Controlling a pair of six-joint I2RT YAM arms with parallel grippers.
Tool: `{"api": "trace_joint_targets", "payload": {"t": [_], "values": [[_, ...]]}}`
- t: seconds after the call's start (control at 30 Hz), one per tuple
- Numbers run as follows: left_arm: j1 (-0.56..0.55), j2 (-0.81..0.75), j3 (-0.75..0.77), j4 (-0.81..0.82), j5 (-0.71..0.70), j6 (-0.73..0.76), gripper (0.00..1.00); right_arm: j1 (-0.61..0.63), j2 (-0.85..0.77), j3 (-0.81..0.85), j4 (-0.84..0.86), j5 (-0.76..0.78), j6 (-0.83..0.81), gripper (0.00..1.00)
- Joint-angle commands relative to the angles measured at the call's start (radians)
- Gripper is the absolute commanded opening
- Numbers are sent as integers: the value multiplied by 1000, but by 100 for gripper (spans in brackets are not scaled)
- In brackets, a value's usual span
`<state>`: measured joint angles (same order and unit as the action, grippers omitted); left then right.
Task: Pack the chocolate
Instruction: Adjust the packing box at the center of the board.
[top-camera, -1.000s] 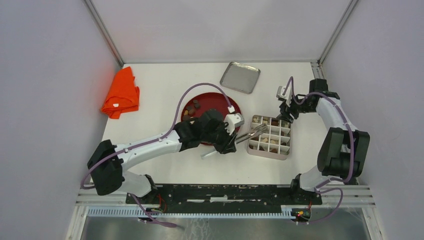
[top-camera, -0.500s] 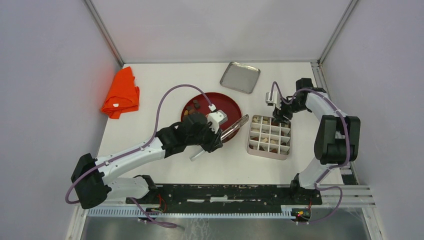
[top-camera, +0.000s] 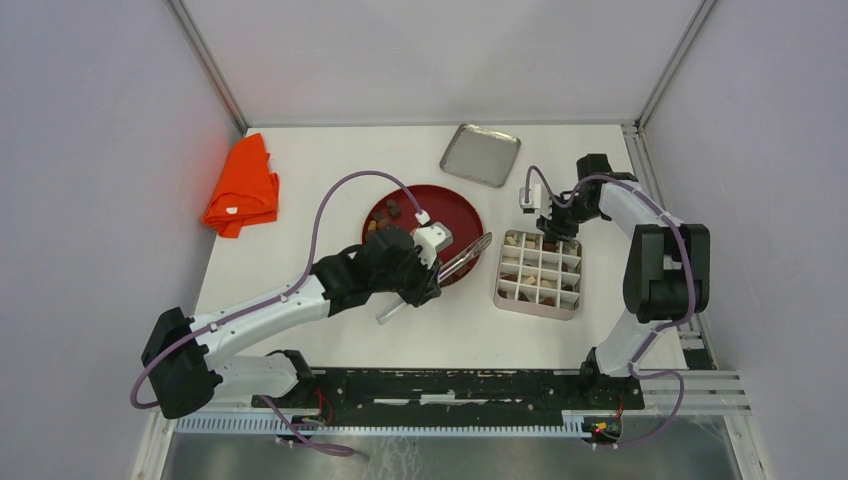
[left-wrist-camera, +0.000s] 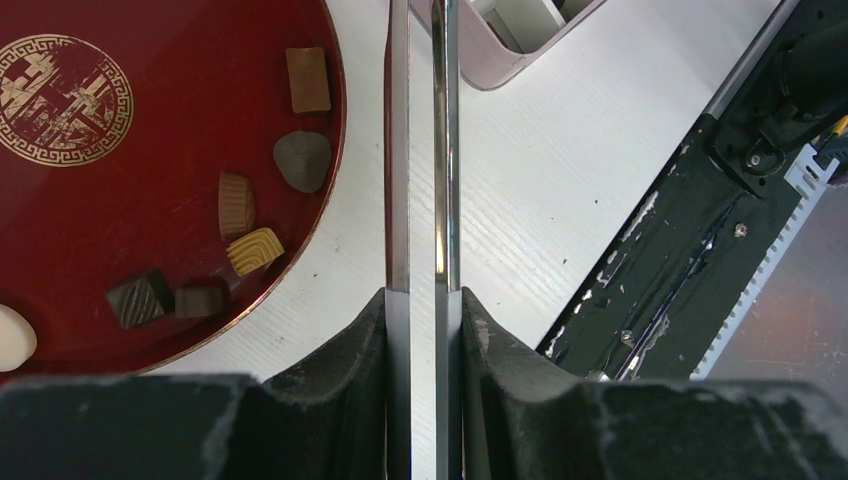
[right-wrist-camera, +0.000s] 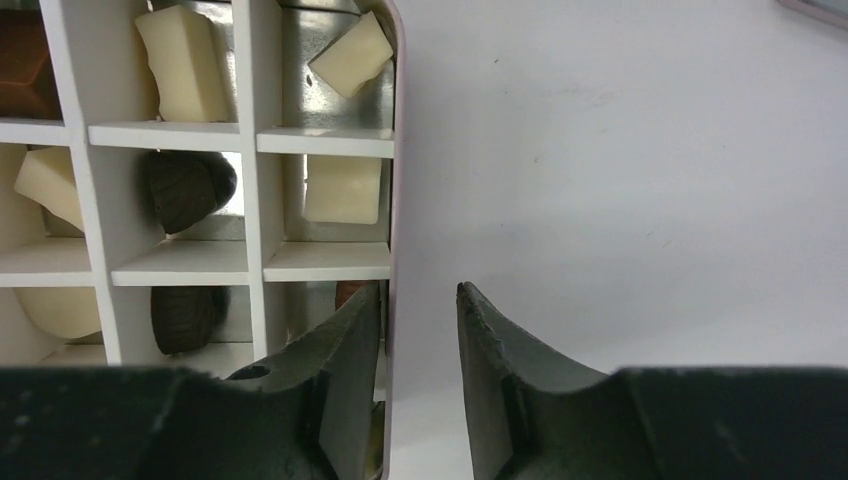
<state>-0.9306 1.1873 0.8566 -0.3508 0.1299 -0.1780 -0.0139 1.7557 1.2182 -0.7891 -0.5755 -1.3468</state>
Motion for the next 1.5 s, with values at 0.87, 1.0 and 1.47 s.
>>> {"api": "trace_joint_targets", "payload": {"t": [0.87,1.0,1.47], "values": [[26,-53,34,-34,-74,27,29,81,-460,-69,188,162,49,0],[27,-68,33,-37,-83,43,29,110,-489,-66,182,212,62,0],[59,-71,16,-83,-66,29,29,132,-359,-59,23,105,53,0]]}}
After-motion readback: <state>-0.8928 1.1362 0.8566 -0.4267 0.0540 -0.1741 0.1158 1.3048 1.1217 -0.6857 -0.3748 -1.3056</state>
